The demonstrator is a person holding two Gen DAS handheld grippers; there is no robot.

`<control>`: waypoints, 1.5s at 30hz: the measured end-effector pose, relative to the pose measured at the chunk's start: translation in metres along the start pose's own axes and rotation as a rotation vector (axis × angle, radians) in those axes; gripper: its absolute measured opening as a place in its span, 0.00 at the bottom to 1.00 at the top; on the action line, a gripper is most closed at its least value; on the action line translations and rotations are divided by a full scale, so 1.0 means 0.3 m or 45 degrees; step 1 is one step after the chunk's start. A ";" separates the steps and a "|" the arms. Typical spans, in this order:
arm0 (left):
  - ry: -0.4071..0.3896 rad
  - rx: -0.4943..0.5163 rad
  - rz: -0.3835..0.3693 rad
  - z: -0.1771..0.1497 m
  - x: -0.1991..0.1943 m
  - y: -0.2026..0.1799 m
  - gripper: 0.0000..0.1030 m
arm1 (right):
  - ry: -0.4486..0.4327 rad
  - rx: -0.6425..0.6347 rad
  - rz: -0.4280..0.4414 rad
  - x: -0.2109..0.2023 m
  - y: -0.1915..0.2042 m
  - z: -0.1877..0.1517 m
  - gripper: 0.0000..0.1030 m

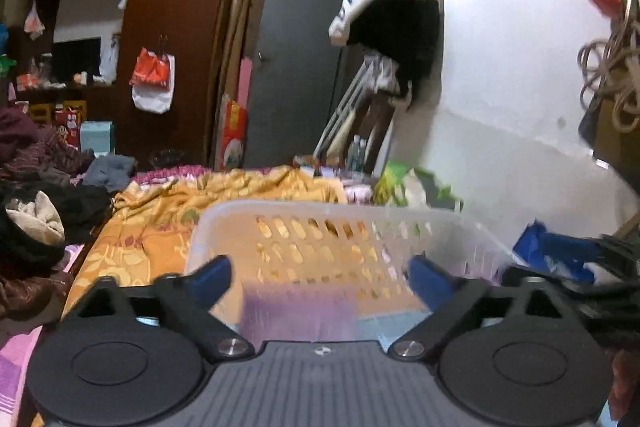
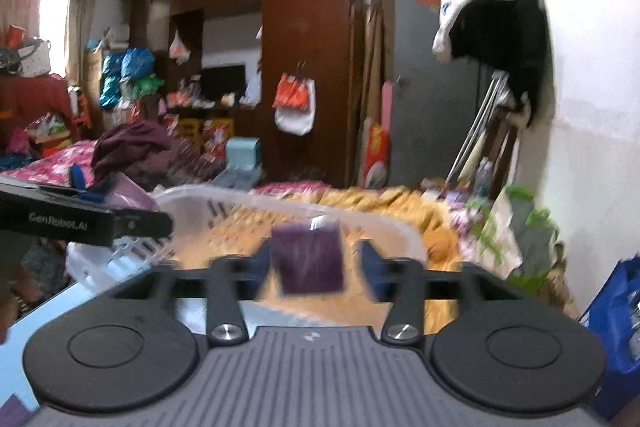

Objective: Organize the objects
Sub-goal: 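Carry the lilac box into the basket and open the left tool while the right drops its purple box, then grasp the blue cube box with the left tool while the right tool grasps the red candy bag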

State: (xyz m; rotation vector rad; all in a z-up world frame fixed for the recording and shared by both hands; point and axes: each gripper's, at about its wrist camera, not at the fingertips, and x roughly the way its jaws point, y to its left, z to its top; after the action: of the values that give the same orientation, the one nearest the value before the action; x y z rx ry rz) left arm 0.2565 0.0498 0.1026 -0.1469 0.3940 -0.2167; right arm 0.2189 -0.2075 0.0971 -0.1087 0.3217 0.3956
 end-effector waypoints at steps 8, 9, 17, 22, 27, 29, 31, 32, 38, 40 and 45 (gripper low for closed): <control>-0.111 0.041 -0.052 -0.073 -0.186 0.003 1.00 | -0.163 -0.005 0.043 -0.243 0.005 -0.037 1.00; -0.114 0.059 -0.050 -0.093 -0.214 0.001 1.00 | -0.178 0.007 0.049 -0.286 0.001 -0.061 1.00; -0.101 0.224 0.095 -0.419 -0.447 -0.026 1.00 | -0.195 0.086 0.017 -0.517 -0.028 -0.304 1.00; -0.079 0.113 0.024 -0.557 -0.518 0.025 1.00 | -0.149 0.068 0.032 -0.547 0.025 -0.486 0.94; -0.097 0.163 0.008 -0.618 -0.544 0.020 0.98 | -0.073 0.066 0.110 -0.487 0.040 -0.539 0.75; -0.084 0.185 -0.013 -0.635 -0.536 0.012 0.98 | -0.057 0.067 0.132 -0.467 0.043 -0.546 0.68; -0.063 0.202 -0.012 -0.648 -0.510 -0.001 0.97 | -0.049 0.050 0.143 -0.450 0.054 -0.549 0.62; -0.058 0.211 -0.007 -0.662 -0.505 -0.002 0.97 | -0.046 0.040 0.144 -0.450 0.058 -0.555 0.55; -0.058 0.227 0.024 -0.687 -0.475 -0.017 0.93 | -0.057 0.013 0.125 -0.494 0.056 -0.576 0.46; -0.075 0.238 0.050 -0.692 -0.477 -0.022 0.80 | -0.077 0.013 0.105 -0.510 0.053 -0.582 0.46; -0.066 0.223 0.058 -0.695 -0.474 -0.016 0.54 | -0.083 0.042 0.098 -0.518 0.034 -0.598 0.46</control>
State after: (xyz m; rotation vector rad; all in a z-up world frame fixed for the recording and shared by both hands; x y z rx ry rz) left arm 0.0452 0.0582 -0.0352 0.0285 0.3252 -0.2011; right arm 0.0279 -0.2839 -0.0215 -0.0514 0.2682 0.4692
